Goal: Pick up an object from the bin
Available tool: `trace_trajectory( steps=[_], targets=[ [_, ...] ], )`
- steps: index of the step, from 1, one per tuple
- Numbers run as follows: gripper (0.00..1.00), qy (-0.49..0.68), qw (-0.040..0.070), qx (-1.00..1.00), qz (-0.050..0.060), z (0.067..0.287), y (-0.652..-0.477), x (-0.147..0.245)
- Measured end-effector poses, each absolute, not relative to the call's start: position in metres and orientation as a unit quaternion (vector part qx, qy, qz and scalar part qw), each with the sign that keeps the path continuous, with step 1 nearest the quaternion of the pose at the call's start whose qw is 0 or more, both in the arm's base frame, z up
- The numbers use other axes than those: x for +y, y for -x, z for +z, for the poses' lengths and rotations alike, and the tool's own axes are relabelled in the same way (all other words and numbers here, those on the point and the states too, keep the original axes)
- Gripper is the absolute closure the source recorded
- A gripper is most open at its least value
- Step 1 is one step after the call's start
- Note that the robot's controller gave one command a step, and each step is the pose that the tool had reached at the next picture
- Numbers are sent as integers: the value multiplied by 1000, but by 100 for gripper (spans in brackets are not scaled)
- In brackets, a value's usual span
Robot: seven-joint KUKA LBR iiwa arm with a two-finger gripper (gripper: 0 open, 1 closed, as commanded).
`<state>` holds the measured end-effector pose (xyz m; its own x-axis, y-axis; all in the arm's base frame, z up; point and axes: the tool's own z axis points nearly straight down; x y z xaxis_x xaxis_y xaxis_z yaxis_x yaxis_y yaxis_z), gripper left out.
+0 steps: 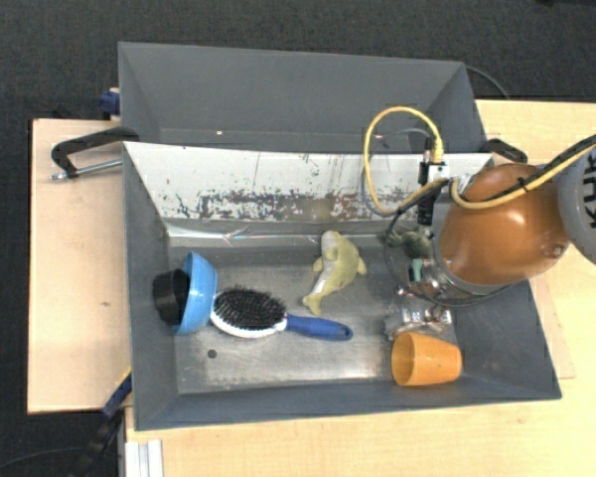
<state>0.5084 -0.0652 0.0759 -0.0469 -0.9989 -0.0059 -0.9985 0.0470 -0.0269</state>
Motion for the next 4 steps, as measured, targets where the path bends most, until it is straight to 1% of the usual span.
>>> trace_trajectory(
  steps=[1, 2, 3, 4],
  targets=[
    [100, 681, 5, 732, -3, 99, -505, -46],
    [100, 673, 5, 740, -1, 125, -499, -4],
    [100, 613, 4, 790, -2, 148, -537, -16],
    [100, 622, 5, 783, -1, 136, -599, -14]
  ],
)
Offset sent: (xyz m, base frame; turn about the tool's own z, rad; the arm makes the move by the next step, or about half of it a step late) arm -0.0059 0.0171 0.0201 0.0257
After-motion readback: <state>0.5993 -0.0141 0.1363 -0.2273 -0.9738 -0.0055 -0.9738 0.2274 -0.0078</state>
